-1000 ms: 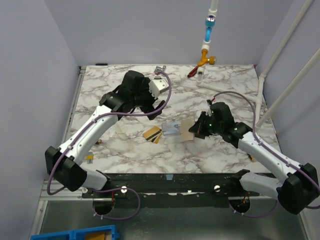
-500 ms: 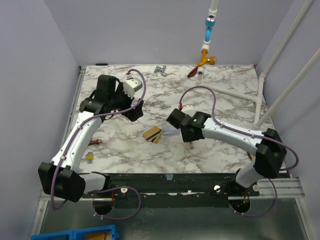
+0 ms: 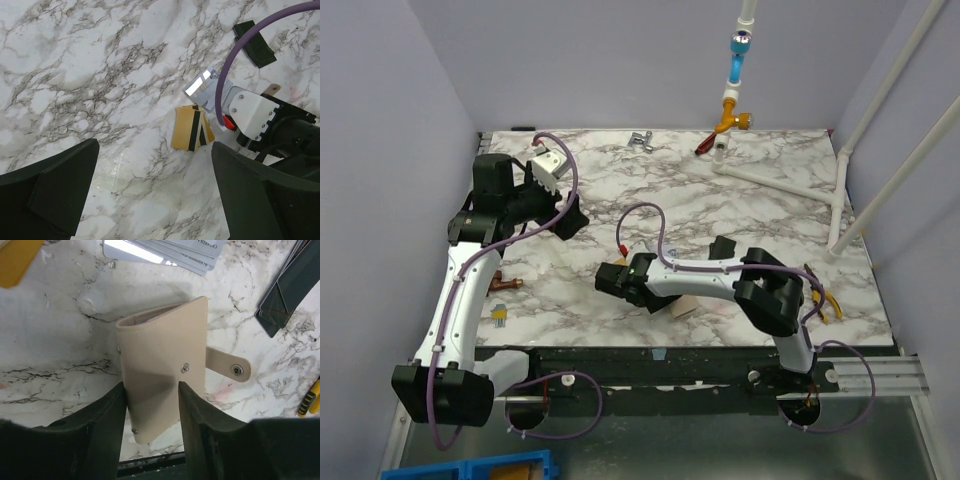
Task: Put the credit cards into the card holder
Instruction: Turn over the card holder at the center of the board.
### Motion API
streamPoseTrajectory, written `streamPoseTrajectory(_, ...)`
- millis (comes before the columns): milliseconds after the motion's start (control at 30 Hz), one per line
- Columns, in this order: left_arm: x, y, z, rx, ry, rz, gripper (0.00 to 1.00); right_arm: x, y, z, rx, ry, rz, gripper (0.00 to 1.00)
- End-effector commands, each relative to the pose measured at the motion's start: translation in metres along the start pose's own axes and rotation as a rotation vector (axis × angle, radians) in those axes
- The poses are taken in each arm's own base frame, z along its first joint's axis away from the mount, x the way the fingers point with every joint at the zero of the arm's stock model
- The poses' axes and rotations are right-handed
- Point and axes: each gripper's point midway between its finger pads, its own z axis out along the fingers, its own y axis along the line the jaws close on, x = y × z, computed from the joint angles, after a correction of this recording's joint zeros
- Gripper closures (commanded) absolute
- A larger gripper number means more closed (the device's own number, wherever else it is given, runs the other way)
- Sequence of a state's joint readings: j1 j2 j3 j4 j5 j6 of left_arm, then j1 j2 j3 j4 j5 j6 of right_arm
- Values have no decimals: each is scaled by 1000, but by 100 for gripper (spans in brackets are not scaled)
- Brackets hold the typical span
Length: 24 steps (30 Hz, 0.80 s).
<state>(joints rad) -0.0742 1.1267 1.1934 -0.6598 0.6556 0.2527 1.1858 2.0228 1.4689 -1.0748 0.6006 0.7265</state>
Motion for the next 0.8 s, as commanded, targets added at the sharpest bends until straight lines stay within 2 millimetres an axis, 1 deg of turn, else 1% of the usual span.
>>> streamPoseTrajectory(0,-3,-14,-1,66,-26,-3,2,-12,8,-9,-64,-26,37,48)
streamPoseTrajectory(67,-2,-16,0,84,-20,-15,2,-18,15,-20,-129,-37,59,43)
streamPoseTrajectory(133,2,-21,2,115,-8,-16,2,-25,27,-34,-234,-39,76,38)
streamPoseTrajectory(200,4,-25,3,138,-9,-7,2,-34,29,-47,-299,-54,106,34)
streamPoseTrajectory(267,6,-30,5,158,-17,12,2,-42,21,-57,-344,-69,149,34)
streamPoseTrajectory(333,12,-39,11,194,-10,28,2,-48,4,-57,-362,-75,206,36)
streamPoseTrajectory(400,22,-54,20,241,10,61,2,-51,-23,-51,-355,-76,278,40)
streamPoseTrajectory(467,36,-73,31,299,37,120,9,-53,-55,-40,-335,-83,365,45)
streamPoseTrajectory(500,58,-104,51,398,106,145,16,-40,-88,-12,-314,-59,439,49)
streamPoseTrajectory(567,65,-119,59,438,143,189,16,-34,-93,1,-321,-40,463,49)
streamPoseTrajectory(600,71,-133,62,481,170,227,14,-32,-92,6,-340,-34,475,49)
streamPoseTrajectory(633,75,-149,62,546,187,272,10,-29,-90,11,-359,-28,483,49)
streamPoseTrajectory(667,84,-164,62,610,228,305,6,-28,-87,14,-394,-25,498,49)
streamPoseTrajectory(700,89,-178,64,670,263,321,6,-25,-84,17,-423,-14,507,50)
streamPoseTrajectory(767,98,-197,72,747,311,329,7,-22,-83,24,-462,8,540,54)
